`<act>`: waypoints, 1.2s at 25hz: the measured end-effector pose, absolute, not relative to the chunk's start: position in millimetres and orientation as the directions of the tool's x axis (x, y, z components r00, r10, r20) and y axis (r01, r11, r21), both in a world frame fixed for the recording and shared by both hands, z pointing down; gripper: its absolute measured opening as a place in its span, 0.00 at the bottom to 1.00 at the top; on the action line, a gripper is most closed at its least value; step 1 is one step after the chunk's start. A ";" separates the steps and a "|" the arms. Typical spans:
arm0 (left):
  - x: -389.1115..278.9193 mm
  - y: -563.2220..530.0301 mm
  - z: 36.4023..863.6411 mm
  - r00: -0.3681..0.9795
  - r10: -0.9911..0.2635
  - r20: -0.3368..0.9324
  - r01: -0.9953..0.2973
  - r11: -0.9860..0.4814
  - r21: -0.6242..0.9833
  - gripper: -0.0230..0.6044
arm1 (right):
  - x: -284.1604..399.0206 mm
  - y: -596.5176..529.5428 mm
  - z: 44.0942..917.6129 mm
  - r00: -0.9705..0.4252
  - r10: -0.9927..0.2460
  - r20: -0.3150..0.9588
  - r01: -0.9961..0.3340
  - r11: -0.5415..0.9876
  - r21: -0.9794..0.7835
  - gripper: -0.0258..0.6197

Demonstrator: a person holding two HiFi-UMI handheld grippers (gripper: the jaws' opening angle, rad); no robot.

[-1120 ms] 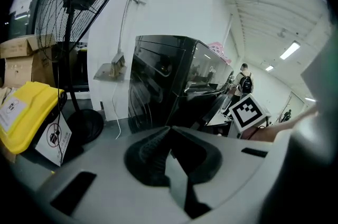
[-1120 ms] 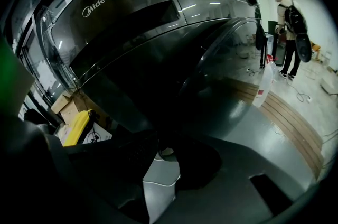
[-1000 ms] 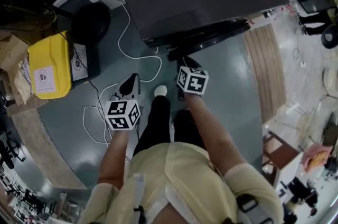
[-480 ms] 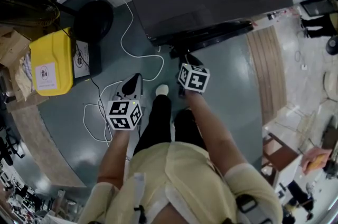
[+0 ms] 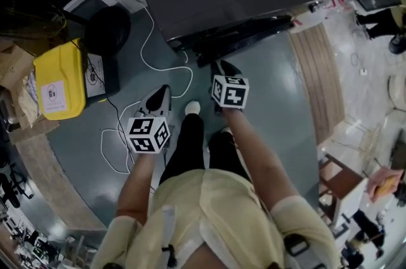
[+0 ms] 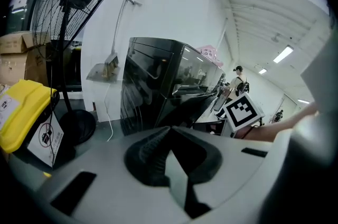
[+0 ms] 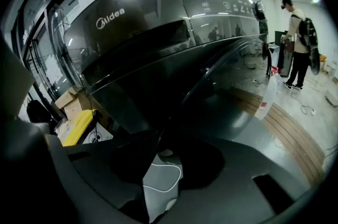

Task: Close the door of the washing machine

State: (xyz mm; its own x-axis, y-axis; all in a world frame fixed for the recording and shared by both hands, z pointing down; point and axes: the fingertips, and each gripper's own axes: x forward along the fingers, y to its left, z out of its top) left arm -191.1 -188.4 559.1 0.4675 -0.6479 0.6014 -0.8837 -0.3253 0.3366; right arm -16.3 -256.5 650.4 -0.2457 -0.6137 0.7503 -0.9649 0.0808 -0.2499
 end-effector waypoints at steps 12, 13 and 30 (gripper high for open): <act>-155.0 -184.3 542.1 0.506 -0.635 0.584 -0.863 -0.371 0.344 0.04 | 11.9 -218.4 605.4 -0.282 -0.658 0.698 -0.951 0.094 -0.296 0.18; -152.1 -183.4 540.7 0.511 -0.633 0.582 -0.860 -0.375 0.346 0.04 | 15.1 -215.3 602.6 -0.281 -0.660 0.696 -0.951 0.092 -0.297 0.18; -116.6 -172.7 520.2 0.553 -0.609 0.569 -0.833 -0.429 0.349 0.04 | 56.4 -176.5 551.6 -0.258 -0.728 0.635 -0.952 0.078 -0.297 0.09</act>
State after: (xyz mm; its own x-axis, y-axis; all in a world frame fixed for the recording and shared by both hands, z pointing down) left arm -116.6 -172.7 520.2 0.5525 -0.6090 0.5691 -0.8329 -0.4292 0.3494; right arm 56.4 -176.5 551.6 -0.2583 -0.7280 0.6350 -0.9516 0.0784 -0.2973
